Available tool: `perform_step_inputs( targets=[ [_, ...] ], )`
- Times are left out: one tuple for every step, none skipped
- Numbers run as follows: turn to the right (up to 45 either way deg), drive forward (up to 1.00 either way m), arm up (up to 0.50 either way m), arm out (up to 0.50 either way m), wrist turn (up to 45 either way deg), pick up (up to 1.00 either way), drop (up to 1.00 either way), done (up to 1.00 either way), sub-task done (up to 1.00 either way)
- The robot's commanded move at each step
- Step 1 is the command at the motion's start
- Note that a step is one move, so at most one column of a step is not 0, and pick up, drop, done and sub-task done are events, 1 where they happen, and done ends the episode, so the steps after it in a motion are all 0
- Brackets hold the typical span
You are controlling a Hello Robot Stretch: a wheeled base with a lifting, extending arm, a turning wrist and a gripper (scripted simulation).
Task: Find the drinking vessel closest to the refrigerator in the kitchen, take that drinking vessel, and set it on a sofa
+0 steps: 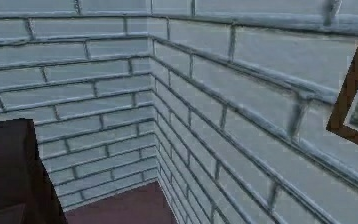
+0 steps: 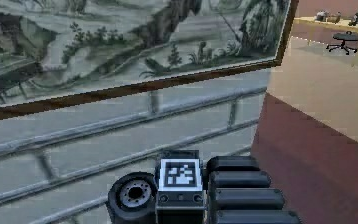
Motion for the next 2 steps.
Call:
perform_step_inputs(
  targets=[
    [45.0, 0.0, 0.0, 0.0, 0.0, 0.0, 0.0, 0.0, 0.0],
    [45.0, 0.0, 0.0, 0.0, 0.0, 0.0, 0.0, 0.0, 0.0]
  ],
)
